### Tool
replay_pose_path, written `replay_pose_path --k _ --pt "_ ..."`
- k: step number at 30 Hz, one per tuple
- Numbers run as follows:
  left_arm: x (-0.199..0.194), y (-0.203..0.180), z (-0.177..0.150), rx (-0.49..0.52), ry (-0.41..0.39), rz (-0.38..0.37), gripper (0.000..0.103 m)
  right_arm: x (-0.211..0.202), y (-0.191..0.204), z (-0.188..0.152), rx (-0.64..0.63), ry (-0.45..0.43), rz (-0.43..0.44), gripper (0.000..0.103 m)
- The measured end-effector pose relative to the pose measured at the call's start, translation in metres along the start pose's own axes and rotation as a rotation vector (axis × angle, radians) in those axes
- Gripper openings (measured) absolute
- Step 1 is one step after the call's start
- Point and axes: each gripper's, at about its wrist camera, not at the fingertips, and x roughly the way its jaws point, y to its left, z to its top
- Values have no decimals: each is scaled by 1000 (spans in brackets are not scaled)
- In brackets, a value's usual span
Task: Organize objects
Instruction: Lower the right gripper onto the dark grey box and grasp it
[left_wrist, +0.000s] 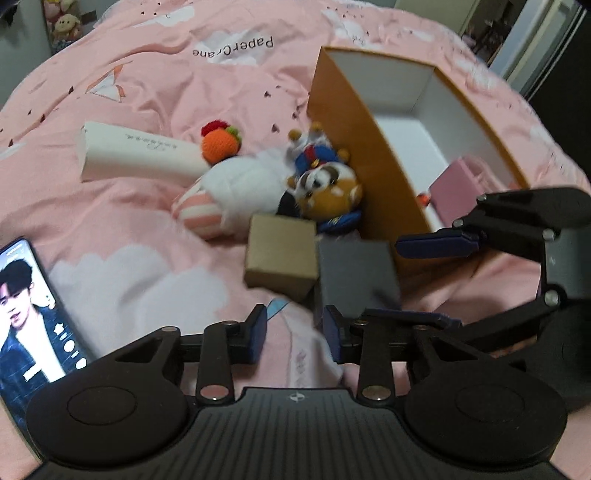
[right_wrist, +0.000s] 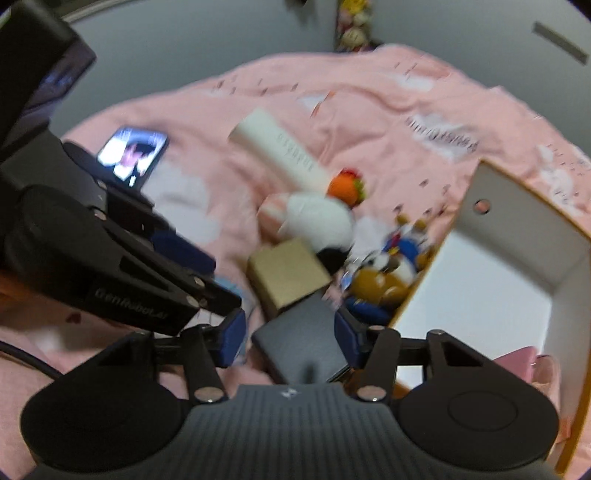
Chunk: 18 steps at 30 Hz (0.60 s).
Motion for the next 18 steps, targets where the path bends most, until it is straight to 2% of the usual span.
replay_pose_path --k 2,4,7,11,14,18 --pt "1 2 -4 23 13 11 36 6 -1 0 3 40 22 55" --pt "4 0 -10 68 34 30 36 10 -4 6 -9 67 0 55" --pt "10 -1 -16 106 57 68 35 20 0 17 -104 112 -56 54" --pt "11 7 -17 99 68 57 33 49 14 20 -198 210 -30 53" --pt "9 10 -18 89 63 49 32 65 22 15 -245 255 -65 56" --pt "8 15 -17 67 55 29 31 73 31 9 -294 276 -95 68"
